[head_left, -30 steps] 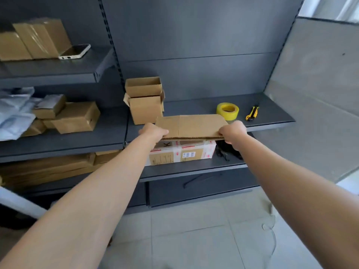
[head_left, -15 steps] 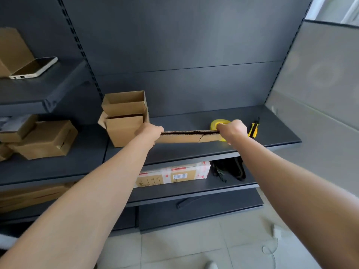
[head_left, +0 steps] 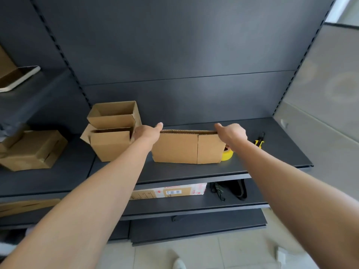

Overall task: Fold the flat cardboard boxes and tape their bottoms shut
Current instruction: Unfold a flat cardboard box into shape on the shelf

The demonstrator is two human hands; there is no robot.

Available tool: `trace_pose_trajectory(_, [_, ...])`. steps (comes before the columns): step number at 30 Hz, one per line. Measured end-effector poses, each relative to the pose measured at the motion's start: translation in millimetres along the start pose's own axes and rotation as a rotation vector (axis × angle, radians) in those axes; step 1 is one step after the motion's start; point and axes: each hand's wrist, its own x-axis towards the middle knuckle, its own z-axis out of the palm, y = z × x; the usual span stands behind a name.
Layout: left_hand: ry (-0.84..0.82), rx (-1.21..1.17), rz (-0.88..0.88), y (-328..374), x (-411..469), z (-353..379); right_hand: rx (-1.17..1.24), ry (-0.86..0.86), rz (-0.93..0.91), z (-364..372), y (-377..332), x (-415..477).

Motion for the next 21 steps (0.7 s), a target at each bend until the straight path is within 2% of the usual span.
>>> trace_pose_trajectory(11, [-0.105,0.052,0.021,28.6,45.0,7.3,0.114,-0.002,0.07,11.3,-27.3,39.1])
trace_pose_trajectory(21, [-0.164,-0.07,-0.02,45.2,44.7,22.2,0.164,-0.01,0.07,15.2,-34.1,79.8])
